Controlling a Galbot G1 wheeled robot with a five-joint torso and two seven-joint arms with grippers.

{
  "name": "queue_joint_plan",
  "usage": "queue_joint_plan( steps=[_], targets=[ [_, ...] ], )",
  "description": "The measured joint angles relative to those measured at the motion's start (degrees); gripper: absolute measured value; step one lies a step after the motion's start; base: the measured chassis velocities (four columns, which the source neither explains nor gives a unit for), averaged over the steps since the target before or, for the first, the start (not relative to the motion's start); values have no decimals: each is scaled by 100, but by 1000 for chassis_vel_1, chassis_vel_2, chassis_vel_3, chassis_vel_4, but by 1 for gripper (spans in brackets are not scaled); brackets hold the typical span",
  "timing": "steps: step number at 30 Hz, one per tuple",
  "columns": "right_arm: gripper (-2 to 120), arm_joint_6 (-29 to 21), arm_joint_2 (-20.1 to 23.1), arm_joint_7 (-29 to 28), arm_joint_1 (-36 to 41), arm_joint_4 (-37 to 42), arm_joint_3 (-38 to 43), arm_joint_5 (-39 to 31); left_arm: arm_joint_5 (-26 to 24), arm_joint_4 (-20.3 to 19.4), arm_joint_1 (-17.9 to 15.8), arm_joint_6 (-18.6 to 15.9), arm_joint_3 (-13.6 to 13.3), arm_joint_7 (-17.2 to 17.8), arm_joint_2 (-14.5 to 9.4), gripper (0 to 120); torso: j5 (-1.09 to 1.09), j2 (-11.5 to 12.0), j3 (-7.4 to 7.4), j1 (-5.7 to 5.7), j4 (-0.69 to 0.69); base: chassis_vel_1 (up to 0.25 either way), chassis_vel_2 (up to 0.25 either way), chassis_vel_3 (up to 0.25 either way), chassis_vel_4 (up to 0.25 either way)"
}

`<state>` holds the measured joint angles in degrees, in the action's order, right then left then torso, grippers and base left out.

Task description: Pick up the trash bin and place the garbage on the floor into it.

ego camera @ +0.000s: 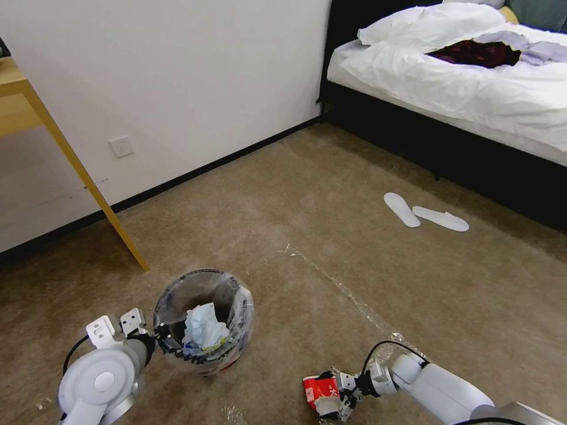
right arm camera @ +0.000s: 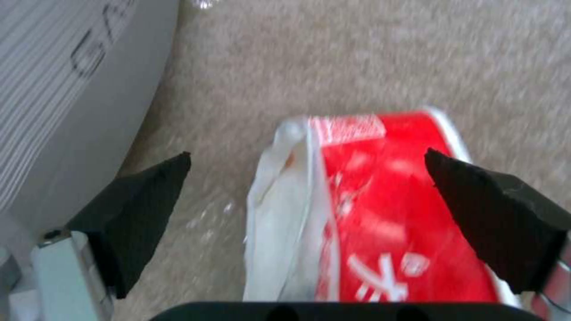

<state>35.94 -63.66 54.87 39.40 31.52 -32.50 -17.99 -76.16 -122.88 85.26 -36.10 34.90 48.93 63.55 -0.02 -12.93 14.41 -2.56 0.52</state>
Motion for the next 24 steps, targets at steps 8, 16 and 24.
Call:
queue_joint_plan(
  steps=[8, 16, 24],
  targets=[
    [100, -163, 20, 33, -7, -61, 25, -39, 42, 42, -21, 27, -33, -26, -2, 1, 0, 0, 0, 0, -1, 0, 0, 0, 0],
    [100, -278, -26, -65, 15, -117, 21, -111, 45, 78, -54, 37, -57, -33, -15, 1, 0, 0, 0, 0, 0, 0, 0, 0, 0],
    [100, -310, -103, -147, -41, -286, -7, -130, 62, 113, -64, 39, -86, -48, -10, 1, 0, 0, 0, 0, -1, 0, 0, 0, 0]
  ],
)
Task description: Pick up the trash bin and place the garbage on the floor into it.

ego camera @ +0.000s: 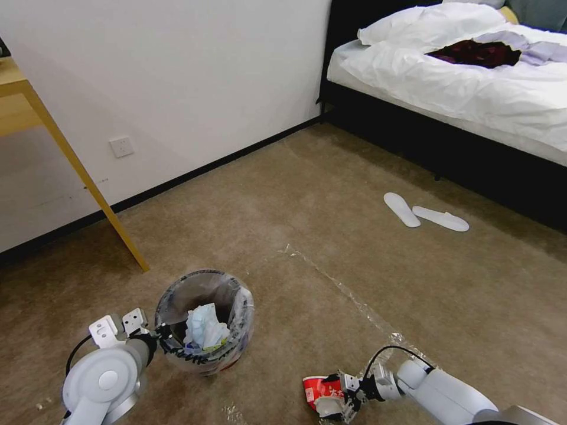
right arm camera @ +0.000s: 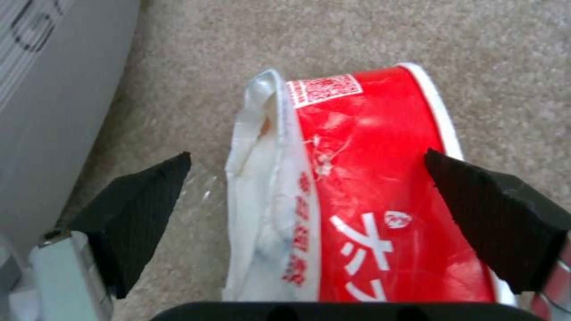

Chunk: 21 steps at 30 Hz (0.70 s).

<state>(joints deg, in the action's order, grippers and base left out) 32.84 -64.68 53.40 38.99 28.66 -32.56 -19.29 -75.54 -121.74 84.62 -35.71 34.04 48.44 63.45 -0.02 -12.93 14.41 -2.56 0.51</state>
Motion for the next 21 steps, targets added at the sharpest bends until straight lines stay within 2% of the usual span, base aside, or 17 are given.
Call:
queue_joint_plan(
  steps=[21],
  targets=[
    [100, -37, -130, -156, 40, -248, 49, 103, 42, 5, -21, 16, -39, -24, 25, 1, 1, 0, 0, 0, 1, 0, 0, 0, 0]
  ],
)
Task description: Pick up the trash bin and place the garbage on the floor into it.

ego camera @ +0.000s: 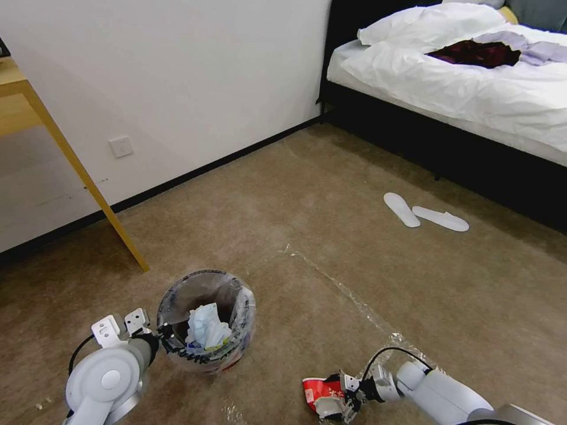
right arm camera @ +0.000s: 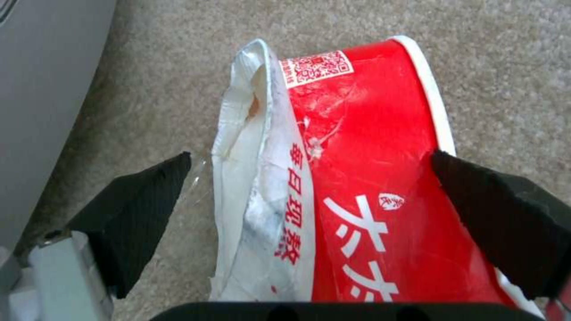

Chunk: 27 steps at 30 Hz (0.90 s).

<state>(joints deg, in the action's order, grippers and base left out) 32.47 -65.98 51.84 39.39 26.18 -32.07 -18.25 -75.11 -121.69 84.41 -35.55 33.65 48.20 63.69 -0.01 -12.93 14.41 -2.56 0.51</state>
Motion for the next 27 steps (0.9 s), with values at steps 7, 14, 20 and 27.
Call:
queue_joint_plan(
  steps=[7, 14, 20, 27],
  targets=[
    [92, 6, 0, -103, 14, -20, 42, 2, 25, 16, -11, 30, -12, -24, -3, 1, 2, 0, 0, 0, 1, 0, 0, 0, 0],
    [68, 6, 13, -190, -5, -4, 55, -22, 28, 27, -43, 39, -25, -31, -24, 1, 1, 0, 0, 0, 0, 0, 0, 0, 0],
    [47, 8, 11, -203, -40, 6, 49, -62, 26, 46, -71, 49, -41, -37, -40, 1, -2, 1, 1, 0, -1, 0, 0, 0, 0],
    [25, 16, 15, -236, -62, 48, 53, -139, 19, 50, -101, 54, -53, -39, -51, 1, -2, 1, 1, 0, -1, 0, 0, 0, 0]
  ],
)
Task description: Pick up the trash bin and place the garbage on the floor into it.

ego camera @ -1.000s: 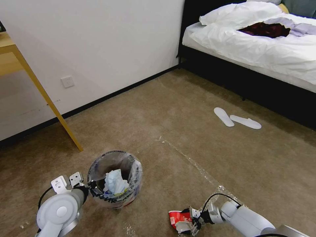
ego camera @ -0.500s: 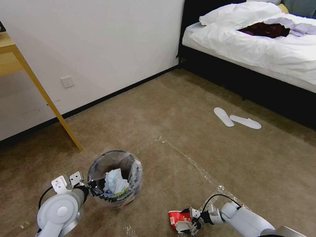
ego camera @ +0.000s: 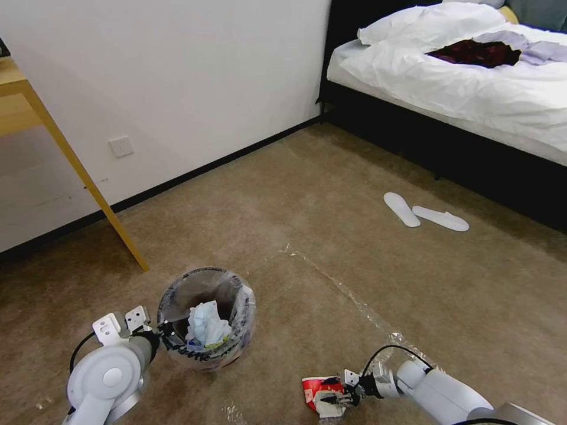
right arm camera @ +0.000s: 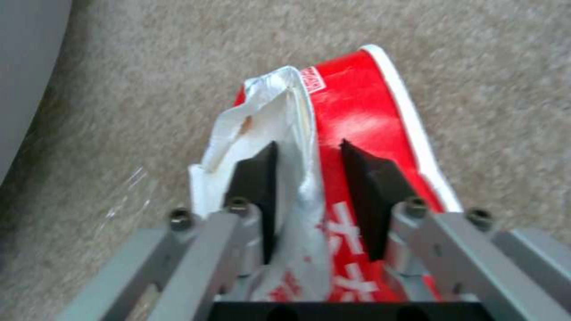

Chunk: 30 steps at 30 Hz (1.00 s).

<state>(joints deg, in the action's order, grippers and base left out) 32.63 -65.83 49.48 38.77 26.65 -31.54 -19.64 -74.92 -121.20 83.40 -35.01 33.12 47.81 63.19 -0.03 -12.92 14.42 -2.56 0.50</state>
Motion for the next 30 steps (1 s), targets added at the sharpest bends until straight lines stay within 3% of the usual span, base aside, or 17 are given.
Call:
queue_joint_plan(
  steps=[2, 7, 23, 30],
  targets=[
    [14, 0, 7, -15, -18, 24, -2, -48, -2, 2, 0, 3, -1, 0, -9, 1, 0, 0, 0, 0, 0, 0, 0, 0, 0],
    [0, 0, 13, -52, -68, 28, 0, -103, 3, 12, -10, 24, -10, -4, -13, 1, 1, 0, 0, 0, 0, 0, 0, 0, 0],
    [0, 10, 141, -34, -123, 332, 190, -379, -14, -54, 16, 30, 21, 3, -41, 1, 1, 0, -1, 0, 1, 0, 0, 0, 0],
    [0, -154, 741, -143, -291, 1646, 980, -790, -163, -235, 49, 26, 81, 84, -126, 1, 1, -1, -1, 0, 0, 0, 0, 0, 0]
  ],
)
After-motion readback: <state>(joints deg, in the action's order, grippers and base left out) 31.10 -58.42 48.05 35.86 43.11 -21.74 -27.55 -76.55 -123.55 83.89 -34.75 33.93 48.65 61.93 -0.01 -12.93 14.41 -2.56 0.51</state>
